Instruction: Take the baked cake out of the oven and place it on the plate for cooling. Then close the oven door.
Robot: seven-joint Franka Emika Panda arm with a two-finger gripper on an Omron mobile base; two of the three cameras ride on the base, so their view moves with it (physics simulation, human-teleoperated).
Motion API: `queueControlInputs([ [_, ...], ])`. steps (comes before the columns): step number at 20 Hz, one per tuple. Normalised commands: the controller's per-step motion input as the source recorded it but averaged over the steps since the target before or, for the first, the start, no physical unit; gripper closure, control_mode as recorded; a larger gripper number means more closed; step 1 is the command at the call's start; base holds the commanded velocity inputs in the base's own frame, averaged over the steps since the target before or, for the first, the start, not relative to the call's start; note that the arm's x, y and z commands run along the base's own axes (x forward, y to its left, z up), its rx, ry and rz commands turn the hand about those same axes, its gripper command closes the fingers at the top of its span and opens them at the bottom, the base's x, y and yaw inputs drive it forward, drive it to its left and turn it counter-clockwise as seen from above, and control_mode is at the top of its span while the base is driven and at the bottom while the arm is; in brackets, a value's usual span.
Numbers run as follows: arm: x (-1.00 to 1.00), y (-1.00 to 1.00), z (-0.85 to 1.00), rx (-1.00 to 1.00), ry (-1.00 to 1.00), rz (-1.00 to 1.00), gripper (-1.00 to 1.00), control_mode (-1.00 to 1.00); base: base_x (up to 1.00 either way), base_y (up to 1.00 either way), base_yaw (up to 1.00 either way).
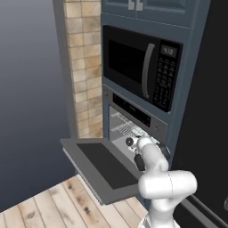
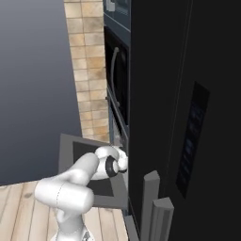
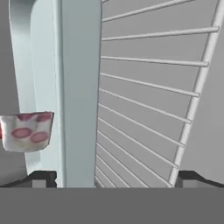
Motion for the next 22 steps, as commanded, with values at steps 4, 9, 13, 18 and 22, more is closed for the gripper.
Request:
queueControlInputs([
  [4,0.09,0.00,-0.72,-0.03,0.15,-0.01,-1.00,-1.00,0.00,0.00,0.00],
  [9,0.24,0.00,-0.84,-0.06,0.28,-0.03,1.00,-1.00,0.00,0.00,0.00],
  [13,0.38,0.09,-1.00,-0.15,0.36,-0.04,1.00,-1.00,0.00,0.00,0.00],
  [18,0.32,0.34,-1.00,-0.19,0.47,-0.06,1.00,-1.00,0.00,0.00,0.00],
  [22,0.28,0.73,-1.00,-0.11,0.69,-0.10,1.00,-1.00,0.00,0.00,0.00],
])
